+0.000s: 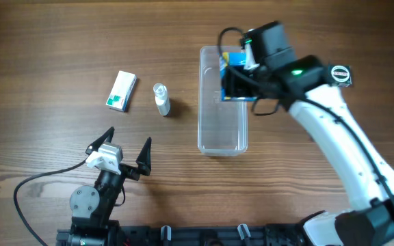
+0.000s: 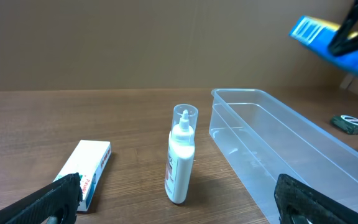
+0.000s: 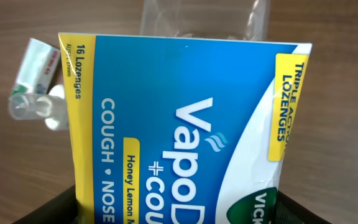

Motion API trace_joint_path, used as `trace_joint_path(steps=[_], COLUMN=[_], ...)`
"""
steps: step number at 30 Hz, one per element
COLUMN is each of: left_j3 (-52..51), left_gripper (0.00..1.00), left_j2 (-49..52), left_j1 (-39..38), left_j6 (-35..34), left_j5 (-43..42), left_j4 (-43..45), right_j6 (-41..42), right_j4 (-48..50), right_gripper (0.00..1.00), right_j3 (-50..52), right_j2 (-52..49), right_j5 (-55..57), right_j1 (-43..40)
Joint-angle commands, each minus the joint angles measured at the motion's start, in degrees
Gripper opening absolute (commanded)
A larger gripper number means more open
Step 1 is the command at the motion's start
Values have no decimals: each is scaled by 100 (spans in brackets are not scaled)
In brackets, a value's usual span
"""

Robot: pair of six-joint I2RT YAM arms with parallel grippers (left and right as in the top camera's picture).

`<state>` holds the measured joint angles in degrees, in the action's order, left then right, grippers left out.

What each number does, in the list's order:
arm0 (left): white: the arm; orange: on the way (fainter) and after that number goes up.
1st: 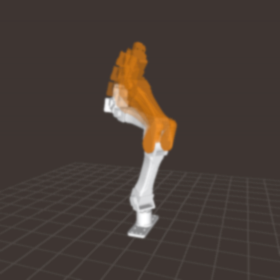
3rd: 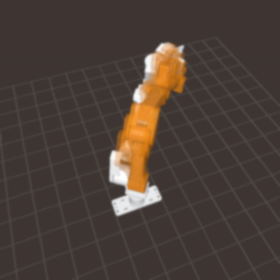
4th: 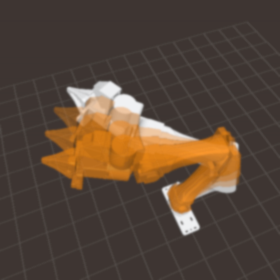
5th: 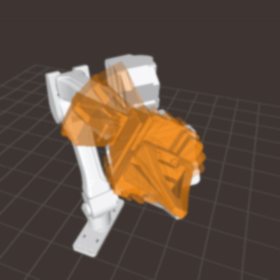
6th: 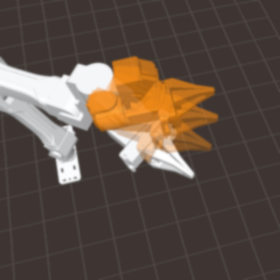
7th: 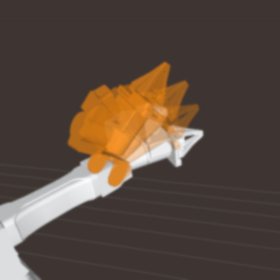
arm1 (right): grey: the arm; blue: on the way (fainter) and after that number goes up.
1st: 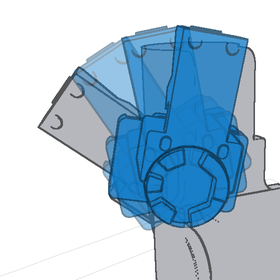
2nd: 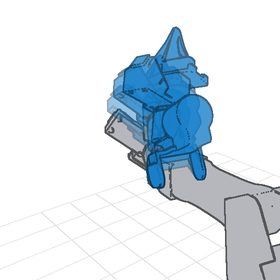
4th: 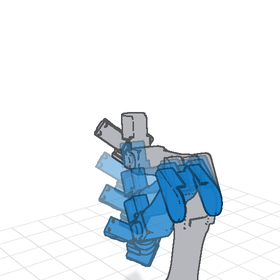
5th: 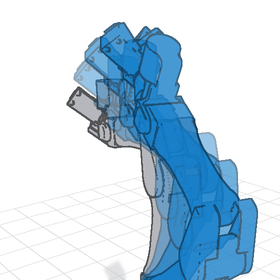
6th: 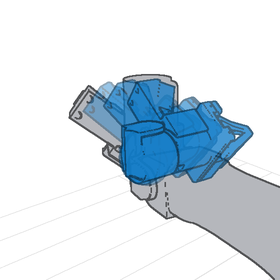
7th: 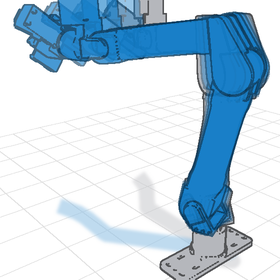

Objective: Pack container
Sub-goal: 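Lift the VapoDrops pack and carry it over the clear container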

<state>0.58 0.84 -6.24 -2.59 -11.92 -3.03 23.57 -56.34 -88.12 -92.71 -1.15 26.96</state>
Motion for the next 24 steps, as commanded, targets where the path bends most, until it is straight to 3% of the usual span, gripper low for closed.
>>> trace_joint_path(steps=[1, 13, 24], left_j3=[-26, -26, -26], left_gripper=[100, 100, 100], left_j2=[-35, -35, -35], left_j1=[37, 37, 37], left_j6=[85, 85, 85], left_j5=[-68, -70, -68], left_j4=[-22, -22, -22], right_j6=[514, 643, 632], right_j4=[262, 887, 1401], right_gripper=[74, 74, 74], right_j3=[-11, -11, -11], right_j2=[-518, -2015, -2420], right_j5=[678, 887, 887], right_j1=[199, 205, 205])
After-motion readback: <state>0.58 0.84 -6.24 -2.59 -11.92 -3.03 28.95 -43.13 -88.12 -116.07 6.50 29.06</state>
